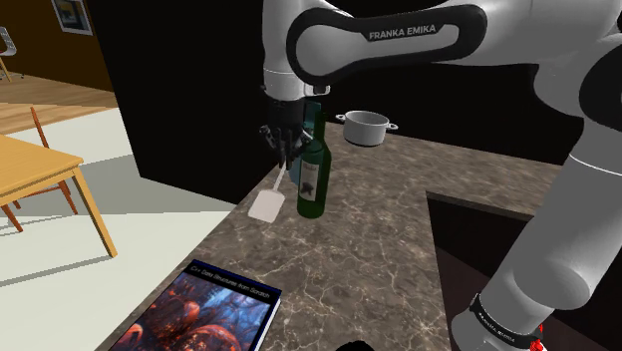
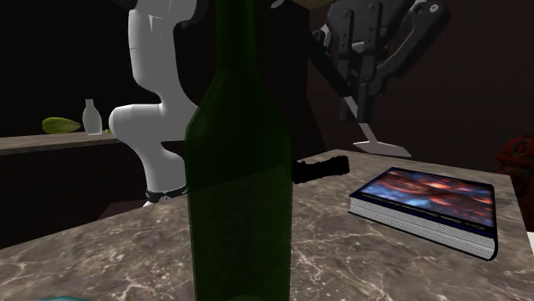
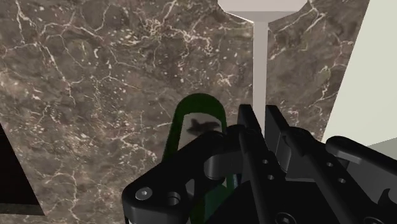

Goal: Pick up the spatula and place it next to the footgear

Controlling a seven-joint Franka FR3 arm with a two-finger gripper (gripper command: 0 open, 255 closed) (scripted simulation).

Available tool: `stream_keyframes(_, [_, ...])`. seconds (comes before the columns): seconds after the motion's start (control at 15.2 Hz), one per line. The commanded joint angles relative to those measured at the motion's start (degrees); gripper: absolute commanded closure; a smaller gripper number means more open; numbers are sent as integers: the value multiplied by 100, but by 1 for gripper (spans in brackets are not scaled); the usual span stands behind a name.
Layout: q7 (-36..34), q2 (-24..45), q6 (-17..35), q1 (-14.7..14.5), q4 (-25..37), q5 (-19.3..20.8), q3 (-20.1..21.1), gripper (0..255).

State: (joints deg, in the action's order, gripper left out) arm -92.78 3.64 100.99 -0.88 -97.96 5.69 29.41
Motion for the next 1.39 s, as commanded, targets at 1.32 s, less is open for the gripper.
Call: stream_keyframes(1.32, [171, -3267, 520, -580, -3462, -1588, -47, 255])
